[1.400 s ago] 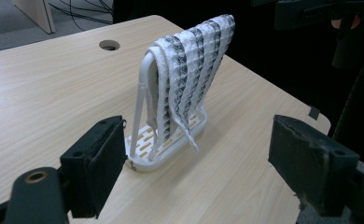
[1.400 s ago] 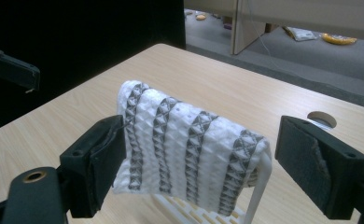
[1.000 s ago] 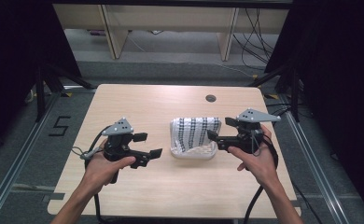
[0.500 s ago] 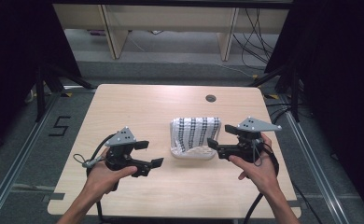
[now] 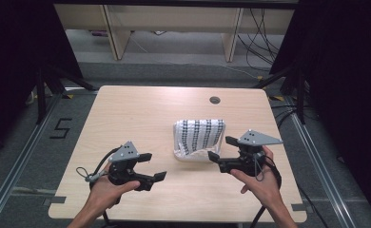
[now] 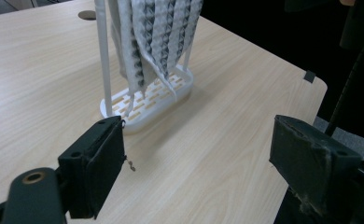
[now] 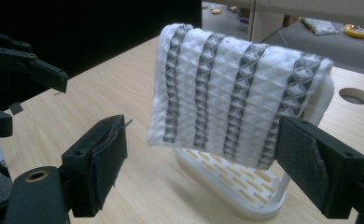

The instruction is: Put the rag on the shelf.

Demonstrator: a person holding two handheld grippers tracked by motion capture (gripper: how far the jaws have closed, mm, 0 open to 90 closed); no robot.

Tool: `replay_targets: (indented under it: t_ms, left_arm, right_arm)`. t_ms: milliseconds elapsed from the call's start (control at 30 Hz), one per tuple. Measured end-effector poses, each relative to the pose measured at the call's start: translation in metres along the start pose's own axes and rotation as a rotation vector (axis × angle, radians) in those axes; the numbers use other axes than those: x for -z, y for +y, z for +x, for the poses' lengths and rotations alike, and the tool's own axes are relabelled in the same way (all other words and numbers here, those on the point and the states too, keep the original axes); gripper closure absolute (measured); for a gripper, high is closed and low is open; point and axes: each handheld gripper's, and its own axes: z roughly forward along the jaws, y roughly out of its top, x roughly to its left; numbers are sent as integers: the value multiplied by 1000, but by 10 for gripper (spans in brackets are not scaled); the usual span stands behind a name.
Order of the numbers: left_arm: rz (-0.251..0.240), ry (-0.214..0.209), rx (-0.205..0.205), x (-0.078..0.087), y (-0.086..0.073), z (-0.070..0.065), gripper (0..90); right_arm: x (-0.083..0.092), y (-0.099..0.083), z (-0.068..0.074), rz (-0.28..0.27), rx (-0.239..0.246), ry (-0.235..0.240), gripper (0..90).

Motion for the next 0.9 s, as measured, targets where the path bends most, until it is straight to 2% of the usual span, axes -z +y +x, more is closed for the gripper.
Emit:
replay_targets:
  t_ms: [33,67,133,167,200,233,267,300,333,367,433,533,567,600,633,667,700,733,800,867,900]
  left_arm:
    - [-2,-2,-3,-1,-2,1,172]
    - [-4,5,-1,-1,-5,0,171]
    - [-1,5,-2,-2,-8,1,171]
    - [-1,13,1,-2,-10,1,171]
    - [1,13,2,-3,-12,1,170]
    - [9,16,-2,-3,-13,1,170]
    - [5,12,4,-3,-15,1,170]
    - [1,9,7,-3,-16,1,170]
    - [-7,-2,10,-4,-19,1,170]
    - [-5,-2,10,-4,-21,1,170]
    - [10,6,10,-5,-25,0,170]
    - [7,15,7,-6,-31,1,170]
    - [11,8,2,-6,-33,2,170]
    - [12,19,-3,-6,-35,1,170]
    - [9,18,-6,-7,-37,2,170]
    - [11,20,-8,-8,-40,3,170]
    - [14,26,-11,-9,-44,3,170]
    - [19,23,-9,-9,-47,4,170]
    - [21,26,-3,-10,-54,5,170]
    - [25,23,-2,-10,-60,6,170]
    - [20,38,-3,-10,-63,5,170]
  right_arm:
    - [-2,-2,-1,-13,18,5,183]
    - [-2,-4,1,-14,-4,13,183]
    - [-2,-6,1,-9,18,7,183]
    - [-3,-8,2,-19,10,5,183]
    - [-2,-9,1,-3,21,8,183]
    - [-3,-11,3,-3,8,11,182]
    - [-4,-13,4,-18,4,11,181]
    - [-3,-14,2,-3,29,7,181]
    - [-4,-16,3,-9,8,24,179]
    - [-3,-18,4,13,-9,20,178]
    - [-5,-22,3,-7,11,28,178]
    - [-5,-29,3,7,-1,37,176]
    - [-6,-31,4,5,-18,42,176]
    - [-7,-34,3,6,-8,50,176]
    - [-6,-36,4,21,-12,33,176]
    - [-6,-39,4,16,-18,43,176]
    - [-8,-41,2,4,4,33,176]
    - [-6,-43,3,19,-18,36,176]
    - [-8,-47,2,16,-9,42,176]
    - [-8,-51,5,37,-39,41,176]
    - [-10,-54,5,30,-34,59,177]
